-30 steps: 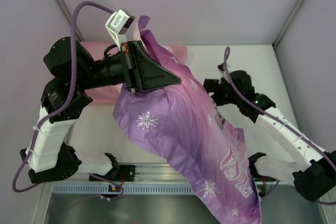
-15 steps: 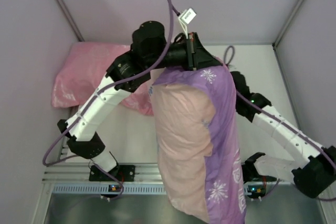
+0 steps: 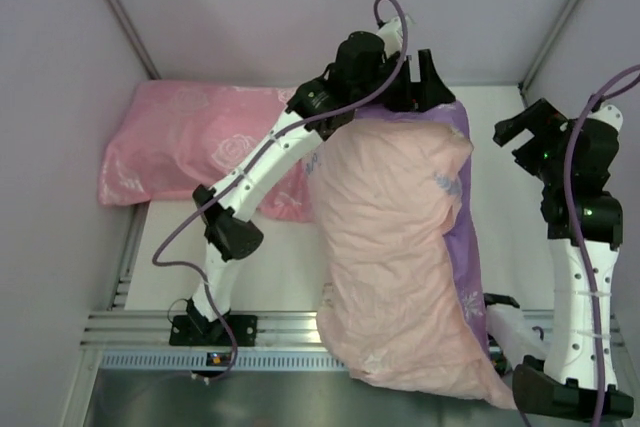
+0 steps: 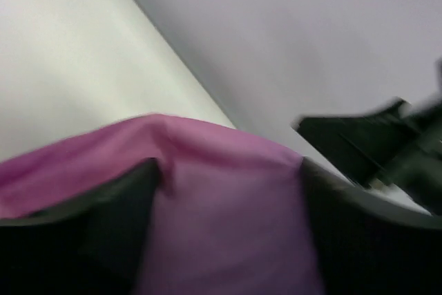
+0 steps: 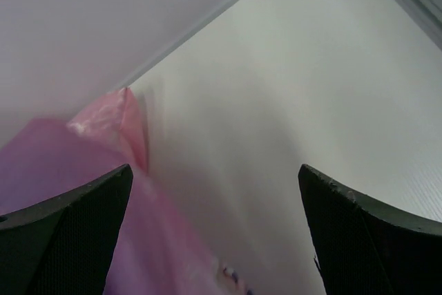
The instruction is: Remove the pillowcase from the pillow
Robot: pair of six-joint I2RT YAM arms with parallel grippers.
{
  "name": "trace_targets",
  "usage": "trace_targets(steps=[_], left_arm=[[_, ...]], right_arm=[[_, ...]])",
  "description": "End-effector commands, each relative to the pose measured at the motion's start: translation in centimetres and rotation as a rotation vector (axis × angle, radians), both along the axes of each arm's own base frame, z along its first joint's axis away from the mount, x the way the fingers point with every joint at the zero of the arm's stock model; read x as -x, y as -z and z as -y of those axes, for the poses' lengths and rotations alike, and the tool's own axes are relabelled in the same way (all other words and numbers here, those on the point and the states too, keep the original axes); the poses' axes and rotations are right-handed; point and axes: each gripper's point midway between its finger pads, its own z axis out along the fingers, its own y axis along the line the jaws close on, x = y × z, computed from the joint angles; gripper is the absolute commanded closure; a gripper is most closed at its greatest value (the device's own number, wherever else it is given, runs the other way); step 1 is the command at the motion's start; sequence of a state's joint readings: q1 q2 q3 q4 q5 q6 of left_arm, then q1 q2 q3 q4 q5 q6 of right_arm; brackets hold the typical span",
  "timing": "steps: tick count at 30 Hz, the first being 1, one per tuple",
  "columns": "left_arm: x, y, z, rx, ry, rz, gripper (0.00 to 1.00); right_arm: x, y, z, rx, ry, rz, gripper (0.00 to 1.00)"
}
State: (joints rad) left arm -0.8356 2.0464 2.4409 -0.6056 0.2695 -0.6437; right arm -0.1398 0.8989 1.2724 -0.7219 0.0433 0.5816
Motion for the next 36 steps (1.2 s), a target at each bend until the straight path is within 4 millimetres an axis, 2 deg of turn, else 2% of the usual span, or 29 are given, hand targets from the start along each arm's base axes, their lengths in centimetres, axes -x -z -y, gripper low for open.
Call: trace_targets(steps=[1,2,3,4,5,6,7,8,9,10,11,13,14,16,17,18,20,21,23,24,27,29,30,31,32,33,34,35,36], left_arm=[[-4.1,3.2,-1.0,-0.081,-0.062,0.018,0.01],[-3.9,3.1,-1.5,-0.101,-0.088,0.034,0.01],[-2.9,0.2,-3.3,-0.095,-0.126,0.107,0.01],[-3.4,0.7,-5.0,-0.149,-0.231,0.128,0.01],[-2.4,-0.4,-5.9,-0.160,-0.285,0.162,0.01],[-0.4,-4.5,-8.8,-0.121,-0.341,0.228,0.01],[0.4,-5.5,-10.1,-0.115,-0.385,0.245,0.01],[1.1,-4.6,-11.2,-0.146,-0.433,0.236,0.01],[2.2,-5.2,-12.0,-0.123,-0.438,0.227,0.01],[4.3,-7.3,-14.0,-0.064,-0.432,0.240,0.01],[5.2,-4.6,-13.6,-0.100,-0.388,0.199,0.01],[7.5,-3.4,-14.5,-0.080,-0.352,0.144,0.01],[8.0,0.9,-14.1,-0.155,-0.327,0.088,0.05],[9.6,4.7,-13.8,-0.197,-0.301,0.014,0.13],[10.3,6.3,-14.0,-0.216,-0.296,-0.008,0.32],[10.8,10.8,-13.9,-0.278,-0.291,-0.064,0.43],[12.1,14.4,-13.7,-0.319,-0.273,-0.111,0.63],[13.1,18.1,-13.9,-0.372,-0.254,-0.166,0.75],[13.7,20.6,-13.1,-0.375,-0.230,-0.208,0.80],[14.1,21.7,-12.8,-0.379,-0.213,-0.233,0.86],[13.8,24.4,-11.5,-0.419,-0.186,-0.246,0.90],[12.8,24.2,-9.9,-0.427,-0.174,-0.230,0.91],[12.1,26.4,-9.0,-0.499,-0.162,-0.235,0.93],[11.4,26.9,-8.2,-0.526,-0.149,-0.231,0.96],[10.0,24.6,-6.5,-0.512,-0.134,-0.191,0.97],[8.9,24.7,-5.8,-0.527,-0.138,-0.191,1.00],[7.1,27.1,-5.1,-0.577,-0.144,-0.223,1.00],[5.8,23.9,-2.9,-0.514,-0.103,-0.194,1.00],[4.8,23.1,-2.1,-0.506,-0.104,-0.186,1.00]], right_arm=[[2.0,0.3,-2.5,0.021,-0.164,-0.026,0.01],[2.3,0.5,-2.6,0.031,-0.173,-0.027,0.01],[2.7,1.0,-2.6,0.041,-0.177,-0.028,0.01],[2.9,1.3,-2.6,0.059,-0.186,-0.033,0.01],[3.0,1.5,-2.6,0.066,-0.192,-0.037,0.00],[3.2,2.2,-2.8,0.066,-0.205,-0.049,0.01],[3.2,2.5,-2.8,0.061,-0.205,-0.053,0.01],[3.3,2.7,-3.0,0.052,-0.207,-0.054,0.01],[3.5,3.4,-3.3,0.036,-0.220,-0.064,0.00],[3.5,3.7,-3.6,0.018,-0.227,-0.068,0.00],[3.5,4.1,-3.9,0.003,-0.243,-0.071,0.01],[3.4,5.7,-5.5,-0.054,-0.317,-0.080,0.01],[3.4,6.4,-6.0,-0.073,-0.342,-0.087,0.00],[3.8,9.1,-7.1,-0.133,-0.390,-0.131,0.01],[3.9,9.4,-7.4,-0.140,-0.404,-0.120,0.01],[4.3,11.3,-8.1,-0.175,-0.432,-0.153,0.01],[4.7,12.2,-8.9,-0.214,-0.463,-0.153,0.01],[5.3,13.9,-9.8,-0.261,-0.503,-0.184,0.01],[5.9,15.1,-10.7,-0.307,-0.529,-0.192,0.01],[6.4,16.7,-11.3,-0.337,-0.543,-0.219,0.01],[7.1,18.4,-12.0,-0.341,-0.540,-0.241,0.01],[7.3,18.2,-12.4,-0.330,-0.541,-0.222,0.00],[7.5,17.9,-13.0,-0.325,-0.557,-0.221,0.01],[7.6,17.8,-13.3,-0.326,-0.566,-0.221,0.01],[7.6,17.8,-13.5,-0.326,-0.573,-0.222,0.01],[7.9,18.0,-14.1,-0.337,-0.593,-0.234,0.00],[7.8,18.0,-14.6,-0.343,-0.608,-0.231,0.00],[7.9,18.9,-14.9,-0.355,-0.615,-0.256,0.00],[8.1,19.2,-15.6,-0.368,-0.636,-0.270,0.01]])
